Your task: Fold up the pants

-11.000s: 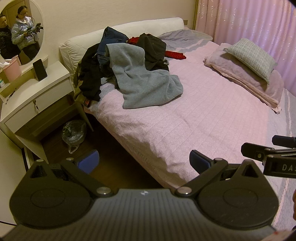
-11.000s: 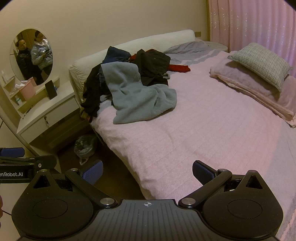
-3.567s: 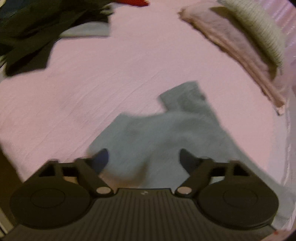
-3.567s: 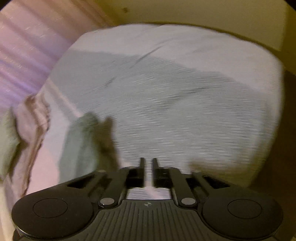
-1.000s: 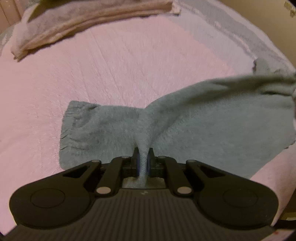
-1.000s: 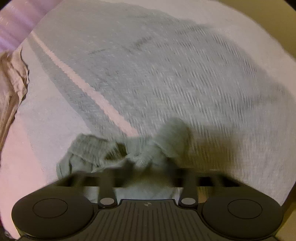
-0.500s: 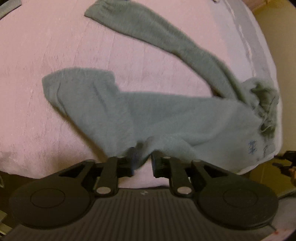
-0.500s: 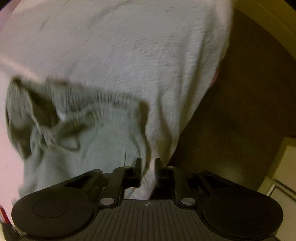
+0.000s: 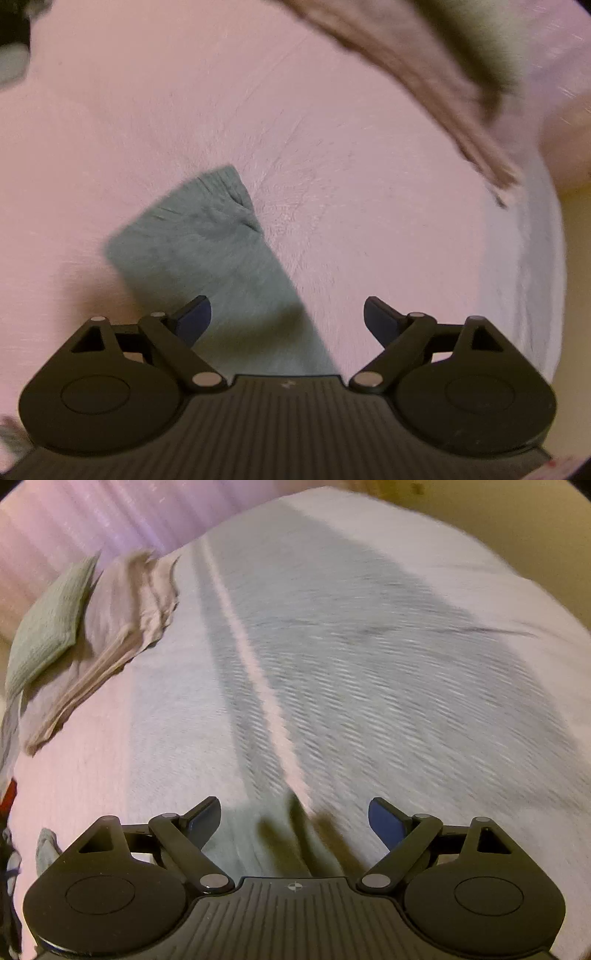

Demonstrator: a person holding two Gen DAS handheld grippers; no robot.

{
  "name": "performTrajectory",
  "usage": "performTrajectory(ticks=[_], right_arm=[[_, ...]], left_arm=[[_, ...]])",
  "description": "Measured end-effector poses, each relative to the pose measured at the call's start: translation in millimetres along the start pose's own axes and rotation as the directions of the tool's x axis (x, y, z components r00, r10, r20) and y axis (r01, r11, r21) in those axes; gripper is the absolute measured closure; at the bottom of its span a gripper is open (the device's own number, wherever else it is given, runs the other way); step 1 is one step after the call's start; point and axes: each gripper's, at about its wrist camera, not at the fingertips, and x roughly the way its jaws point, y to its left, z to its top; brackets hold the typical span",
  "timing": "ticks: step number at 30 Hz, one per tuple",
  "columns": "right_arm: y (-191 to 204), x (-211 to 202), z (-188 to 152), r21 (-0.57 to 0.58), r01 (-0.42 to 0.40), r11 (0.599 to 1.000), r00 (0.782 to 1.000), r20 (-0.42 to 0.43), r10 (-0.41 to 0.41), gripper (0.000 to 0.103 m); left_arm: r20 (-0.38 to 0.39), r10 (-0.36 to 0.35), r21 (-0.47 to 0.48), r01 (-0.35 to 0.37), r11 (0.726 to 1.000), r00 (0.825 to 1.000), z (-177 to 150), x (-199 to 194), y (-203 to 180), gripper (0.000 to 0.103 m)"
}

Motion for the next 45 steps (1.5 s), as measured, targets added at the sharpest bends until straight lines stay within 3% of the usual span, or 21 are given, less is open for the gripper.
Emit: performTrajectory(ticks=[3, 6, 8, 10, 13, 16, 18, 19, 20, 22, 25, 26, 27, 28, 30, 32, 34, 35, 38, 41, 45], right_arm=[[11.7, 47.6, 14.2, -0.117, -0.004, 0.993, 0.997, -0.076, -0.005, 0.018], [16.6, 79.7, 7.3, -0.217, -0.025, 0.976, 0.978, -0.209, -0.021, 0.018], [14.6, 78.3, 1.6, -0.223, -0.071, 0.972, 0.972, -0.236, 0.017, 0.018], [6.8, 60.4, 0.2, -0.194, -0.114, 0.974, 0.974, -0.215, 0.071, 0.018], [-6.5, 35.4, -1.6, -0.135, -0.141, 0.981, 0.975, -0.19, 0.114, 0.018], [-5.9, 24.5, -5.5, -0.105, -0.167, 0.98, 0.976, -0.159, 0.149, 0.016], [3.0, 42.0, -4.7, -0.144, -0.117, 0.983, 0.983, -0.157, 0.094, 0.016], [5.5, 55.6, -3.9, -0.148, -0.079, 0.986, 0.984, -0.172, 0.053, 0.021], [9.7, 62.8, -6.5, -0.145, -0.049, 0.988, 0.981, -0.195, 0.02, 0.057], [5.3, 72.7, 5.9, -0.08, -0.012, 0.997, 0.98, -0.198, -0.004, 0.064], [-5.6, 35.5, 33.7, -0.039, -0.028, 0.999, 0.999, -0.042, 0.026, 0.07], [-13.0, 14.8, 44.2, -0.001, -0.037, 0.999, 0.999, 0.017, 0.037, 0.101], [-20.9, -9.2, 54.7, 0.028, -0.037, 0.999, 0.994, 0.105, 0.033, 0.103], [-31.6, -37.7, 65.9, 0.078, -0.042, 0.996, 0.976, 0.217, 0.024, 0.103], [-57.0, -96.5, 93.4, 0.175, -0.109, 0.978, 0.907, 0.421, 0.026, 0.103], [-68.3, -120.9, 116.7, 0.191, -0.167, 0.967, 0.885, 0.461, 0.062, 0.103], [-70.9, -121.1, 124.8, 0.217, -0.174, 0.96, 0.895, 0.441, 0.062, 0.103], [-67.4, -112.1, 122.6, 0.204, -0.142, 0.969, 0.917, 0.395, 0.051, 0.098], [-63.4, -61.4, 97.5, 0.192, -0.112, 0.975, 0.977, 0.2, 0.073, 0.026], [-65.8, -1.6, 64.3, 0.218, -0.119, 0.969, 0.993, 0.016, 0.119, 0.026], [-69.0, 64.0, 50.2, 0.216, -0.062, 0.974, 0.992, -0.095, 0.084, 0.026]], left_arm=[[-0.049, 0.103, 0.049, -0.101, 0.994, 0.993, 7.0, 48.5, -12.5, 0.015], [-0.08, 0.233, 0.141, -0.22, 0.965, 0.969, -2.6, 78.0, -18.8, 0.019], [-0.048, 0.275, 0.255, -0.255, 0.933, 0.96, -14.3, 73.5, -24.5, 0.046], [-0.049, 0.252, 0.293, -0.227, 0.929, 0.967, -22.2, 58.9, -16.3, 0.067], [-0.095, 0.136, 0.152, -0.121, 0.981, 0.986, -30.2, 29.6, 19.5, 0.088], [-0.073, 0.095, 0.095, -0.088, 0.992, 0.993, -47.2, 6.2, 45.0, 0.093], [-0.048, 0.085, 0.09, -0.08, 0.993, 0.995, -56.5, 1.1, 54.7, 0.093], [-0.039, 0.081, 0.092, -0.077, 0.993, 0.996, -58.3, -0.9, 53.3, 0.093], [-0.032, 0.078, 0.099, -0.075, 0.992, 0.996, -55.3, -0.5, 51.5, 0.094], [0.017, 0.048, 0.132, -0.05, 0.99, 0.999, -47.6, -6.0, 33.2, 0.094], [0.115, -0.049, 0.225, 0.022, 0.974, 0.992, -21.3, -29.4, -7.2, 0.094], [0.145, -0.092, 0.256, 0.053, 0.965, 0.985, -13.0, -39.8, -21.4, 0.094], [0.196, -0.135, 0.298, 0.072, 0.952, 0.971, -3.3, -54.8, -37.8, 0.094], [0.231, -0.17, 0.328, 0.088, 0.941, 0.958, 3.8, -66.5, -49.3, 0.094], [0.272, -0.27, 0.384, 0.153, 0.911, 0.924, 20.2, -86.8, -73.0, 0.094], [0.289, -0.322, 0.441, 0.173, 0.881, 0.902, 31.4, -93.1, -94.1, 0.094], [0.296, -0.321, 0.447, 0.166, 0.879, 0.9, 36.8, -85.8, -104.6, 0.094], [0.292, -0.311, 0.434, 0.164, 0.886, 0.905, 40.0, -79.3, -102.0, 0.094], [0.286, -0.231, 0.372, 0.114, 0.921, 0.93, 34.3, -49.9, -74.3, 0.095], [0.253, -0.146, 0.299, 0.066, 0.952, 0.956, 27.2, -26.5, -36.8, 0.094], [0.214, -0.074, 0.182, 0.034, 0.983, 0.974, 7.2, 6.5, 17.5, 0.094]])
